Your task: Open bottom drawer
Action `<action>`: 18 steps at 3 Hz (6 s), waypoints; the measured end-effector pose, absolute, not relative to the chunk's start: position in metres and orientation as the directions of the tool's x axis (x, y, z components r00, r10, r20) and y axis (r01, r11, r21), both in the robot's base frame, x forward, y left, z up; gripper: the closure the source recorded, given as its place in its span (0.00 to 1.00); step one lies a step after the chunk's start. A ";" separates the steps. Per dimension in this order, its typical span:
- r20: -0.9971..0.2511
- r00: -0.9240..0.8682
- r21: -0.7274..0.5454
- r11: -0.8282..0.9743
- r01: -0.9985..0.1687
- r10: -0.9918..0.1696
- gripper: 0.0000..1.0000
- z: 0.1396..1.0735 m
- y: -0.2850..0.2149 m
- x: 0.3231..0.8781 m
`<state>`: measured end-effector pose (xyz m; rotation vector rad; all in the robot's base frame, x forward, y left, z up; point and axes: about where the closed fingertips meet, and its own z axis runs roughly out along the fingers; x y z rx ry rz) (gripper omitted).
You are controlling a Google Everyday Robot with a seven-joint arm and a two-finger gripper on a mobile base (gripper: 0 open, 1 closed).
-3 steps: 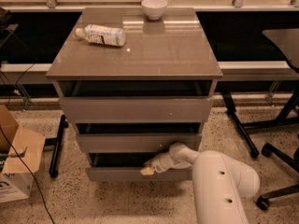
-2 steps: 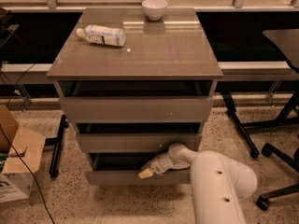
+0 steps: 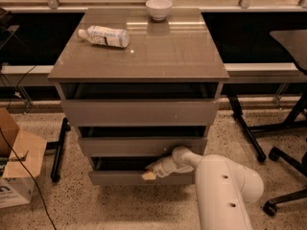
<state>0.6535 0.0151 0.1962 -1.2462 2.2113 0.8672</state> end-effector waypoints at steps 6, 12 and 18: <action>-0.532 -0.474 0.310 0.359 -0.880 -0.702 0.70 0.182 0.016 0.628; -0.430 -0.511 0.402 0.350 -0.846 -0.744 0.01 0.169 0.004 0.563; -0.131 -0.743 0.583 0.555 -0.594 -0.657 0.00 0.165 -0.053 0.411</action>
Offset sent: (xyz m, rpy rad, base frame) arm -0.0070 0.0041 0.0049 -0.1098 -0.0255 0.0605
